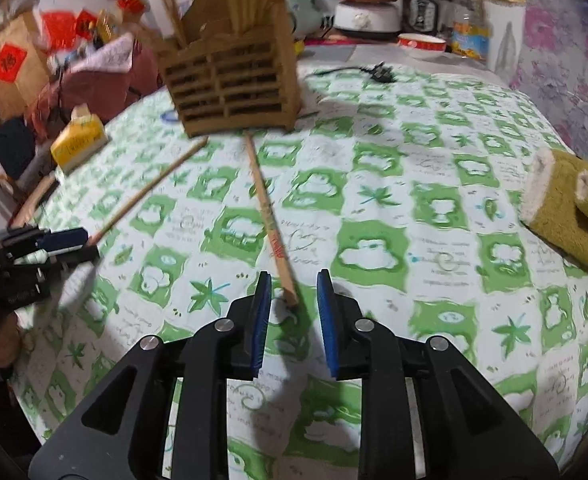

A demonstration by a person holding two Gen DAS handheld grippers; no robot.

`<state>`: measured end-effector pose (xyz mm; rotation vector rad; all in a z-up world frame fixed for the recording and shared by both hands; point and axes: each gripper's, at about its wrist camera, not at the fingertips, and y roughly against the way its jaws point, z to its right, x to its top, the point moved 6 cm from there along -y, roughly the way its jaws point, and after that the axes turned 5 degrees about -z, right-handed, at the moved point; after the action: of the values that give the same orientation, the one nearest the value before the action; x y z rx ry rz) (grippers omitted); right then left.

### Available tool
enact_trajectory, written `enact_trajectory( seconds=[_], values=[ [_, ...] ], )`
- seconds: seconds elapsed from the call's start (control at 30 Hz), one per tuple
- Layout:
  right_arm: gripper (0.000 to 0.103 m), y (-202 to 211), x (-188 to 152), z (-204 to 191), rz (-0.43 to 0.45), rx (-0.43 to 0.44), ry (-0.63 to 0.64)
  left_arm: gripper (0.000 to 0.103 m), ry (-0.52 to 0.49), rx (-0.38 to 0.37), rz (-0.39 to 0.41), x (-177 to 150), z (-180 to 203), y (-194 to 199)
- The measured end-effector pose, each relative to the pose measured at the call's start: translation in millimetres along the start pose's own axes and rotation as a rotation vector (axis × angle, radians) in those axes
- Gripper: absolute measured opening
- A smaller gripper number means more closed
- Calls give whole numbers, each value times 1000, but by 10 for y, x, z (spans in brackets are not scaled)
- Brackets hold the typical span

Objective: Organize utensils
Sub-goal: 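Close the left tool on the other chopstick while the right tool holds its own, then lift both held chopsticks and carry them above the wooden holder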

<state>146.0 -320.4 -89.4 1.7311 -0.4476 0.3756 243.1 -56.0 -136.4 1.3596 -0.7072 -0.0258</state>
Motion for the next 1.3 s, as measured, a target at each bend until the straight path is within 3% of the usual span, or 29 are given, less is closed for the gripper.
enact_trajectory(
  seconds=[0.17,0.4,0.63,0.83,1.0,1.07,1.1,1.13,1.3],
  values=[
    [27,92,6,113,42,44,-66,52,-15,-12,-4,-3,31,-5],
    [27,47,-11,-34,16,39,7,52,-20,-33,-25,-45,44,-18],
    [27,-91,-50,-59,-52,24,25,40,-28,-33,-32,-54,64,-31],
    [23,-121,-67,-42,-68,20,18,34,-20,-17,-30,-106,29,1],
    [9,-136,-66,-59,-75,21,25,33,-24,-12,-29,-120,15,16],
    [8,-137,-67,-76,-74,22,32,23,-24,-9,-26,-124,16,18],
    [8,-136,-65,-84,-74,23,37,10,-29,-15,-23,-126,24,23],
    [8,-133,-67,-94,-73,23,42,6,-32,-21,-23,-130,35,25],
    [7,-17,-47,-142,-16,19,65,6,-29,2,56,-97,65,175]
  ],
)
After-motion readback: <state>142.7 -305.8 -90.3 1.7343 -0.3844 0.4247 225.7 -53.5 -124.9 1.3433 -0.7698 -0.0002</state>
